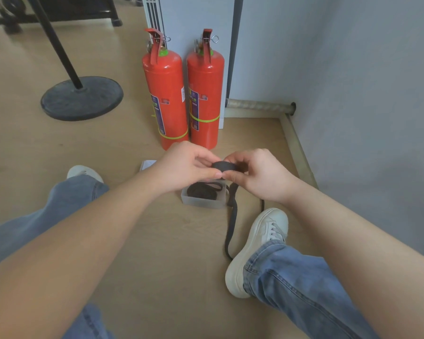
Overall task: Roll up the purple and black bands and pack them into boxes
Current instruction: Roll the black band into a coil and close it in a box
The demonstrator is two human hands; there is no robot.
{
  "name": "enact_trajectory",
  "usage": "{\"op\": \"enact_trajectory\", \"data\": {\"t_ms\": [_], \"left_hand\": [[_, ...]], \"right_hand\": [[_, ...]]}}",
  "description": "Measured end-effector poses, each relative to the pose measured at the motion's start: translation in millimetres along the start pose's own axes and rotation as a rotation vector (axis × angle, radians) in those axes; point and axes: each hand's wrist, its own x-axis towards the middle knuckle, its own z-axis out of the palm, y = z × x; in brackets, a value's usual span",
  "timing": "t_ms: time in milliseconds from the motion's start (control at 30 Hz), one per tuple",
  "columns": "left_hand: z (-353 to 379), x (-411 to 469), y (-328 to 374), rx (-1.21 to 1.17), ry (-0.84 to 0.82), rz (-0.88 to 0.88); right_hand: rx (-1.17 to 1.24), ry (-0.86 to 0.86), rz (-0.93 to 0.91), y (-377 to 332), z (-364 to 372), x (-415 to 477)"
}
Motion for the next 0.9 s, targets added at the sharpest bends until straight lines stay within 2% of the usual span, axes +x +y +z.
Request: {"op": "enact_trajectory", "data": {"t_ms": [133,233,300,367,467,533,600,667,767,900], "left_hand": [[1.1,1.8,-6.8,-0.105,0.109,0.02],[3.5,1.2,-10.6,-0.176,0.1,-0.001],[2.7,-0.6,-9.5,-0.228,0.056,-0.015],[2.3,-2.7,-5.7,-0.217,0.002,-0.041],[4.7,-2.9,-1.6,0.043,-0.023,0.001],[4.8,-1.2,-0.8,0.172,-0.014,0.035],[2.7,1.0,-2.8,0.186,0.022,0.036],[2.4,2.1,-7.5,0.1,0.056,0.01],[6.4,-1.2,-15.0,-0.2,0.062,-0.058],[16.7,-3.3,-17.1,-0.448,0.107,-0.098]], "right_hand": [[0.397,0.034,0.149,-1.3,1.6,0.1],[0.462,0.04,0.17,-2.0,3.2,-1.8],[0.42,0.048,0.168,1.6,3.6,-1.9],[0.266,0.019,0.146,5.7,3.6,-1.8],[0.09,-0.051,0.08,6.0,2.4,-2.0],[0.072,-0.056,0.071,5.3,2.8,-1.5],[0.156,-0.024,0.126,4.9,5.2,-1.4],[0.339,-0.008,0.191,5.6,7.2,-2.3],[0.593,0.021,0.242,9.7,9.8,-4.2],[0.691,0.04,0.251,8.3,10.9,-5.1]]}}
